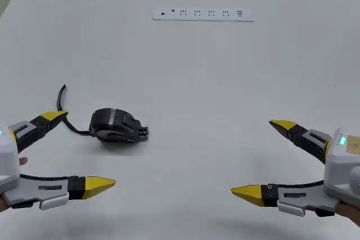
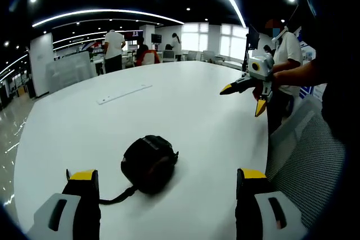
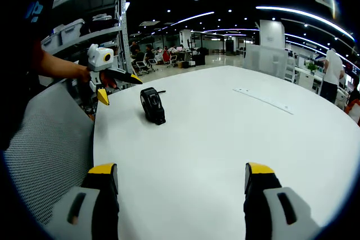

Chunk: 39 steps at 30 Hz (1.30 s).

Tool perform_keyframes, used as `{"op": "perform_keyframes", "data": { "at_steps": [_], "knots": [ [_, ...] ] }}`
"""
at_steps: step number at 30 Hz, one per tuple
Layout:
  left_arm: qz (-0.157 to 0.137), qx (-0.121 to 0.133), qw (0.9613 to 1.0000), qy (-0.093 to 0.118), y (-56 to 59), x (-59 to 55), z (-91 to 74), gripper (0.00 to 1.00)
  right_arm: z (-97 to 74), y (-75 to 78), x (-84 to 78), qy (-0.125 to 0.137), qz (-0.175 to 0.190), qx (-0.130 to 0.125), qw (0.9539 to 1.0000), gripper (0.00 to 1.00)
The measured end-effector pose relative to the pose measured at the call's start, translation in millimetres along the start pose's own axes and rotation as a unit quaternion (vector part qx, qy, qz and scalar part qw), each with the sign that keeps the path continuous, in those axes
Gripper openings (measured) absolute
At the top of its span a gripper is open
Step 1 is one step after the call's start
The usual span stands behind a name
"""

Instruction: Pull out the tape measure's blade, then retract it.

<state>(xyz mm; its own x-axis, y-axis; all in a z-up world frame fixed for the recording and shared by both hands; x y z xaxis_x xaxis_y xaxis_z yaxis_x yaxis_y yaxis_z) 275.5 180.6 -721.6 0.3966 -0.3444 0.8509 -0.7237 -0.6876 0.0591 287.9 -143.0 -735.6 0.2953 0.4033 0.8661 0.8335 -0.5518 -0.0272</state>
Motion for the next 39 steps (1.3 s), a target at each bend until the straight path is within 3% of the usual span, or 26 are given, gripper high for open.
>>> {"op": "perform_keyframes", "data": {
  "at_steps": [23,39],
  "knots": [
    [0.022,-0.034,0.9986,-0.035,-18.8,-0.2,6.6,0.91,21.6,4.7,5.5,-0.009,-0.030,0.026,0.9992,0.91],
    [0.050,-0.083,0.9923,-0.077,-26.9,-1.2,21.3,0.75,51.7,5.2,15.7,-0.006,-0.059,0.063,0.9962,0.84]
  ]
}}
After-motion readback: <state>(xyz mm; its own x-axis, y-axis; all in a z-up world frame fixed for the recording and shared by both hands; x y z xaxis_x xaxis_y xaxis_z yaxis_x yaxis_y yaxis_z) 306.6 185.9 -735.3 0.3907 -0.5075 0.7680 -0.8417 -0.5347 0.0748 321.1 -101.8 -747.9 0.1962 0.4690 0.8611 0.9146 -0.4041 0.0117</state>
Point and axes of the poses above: the centre of the closed fingertips' face, and the gripper's own axes: z roughly forward along the fingers, y roughly to its right, x roughly out of its top, the point moved 5 cm from there along -z, roughly backward along the fingers, and after that the axes turned 3 degrees about -x, right-handed, at the moved point
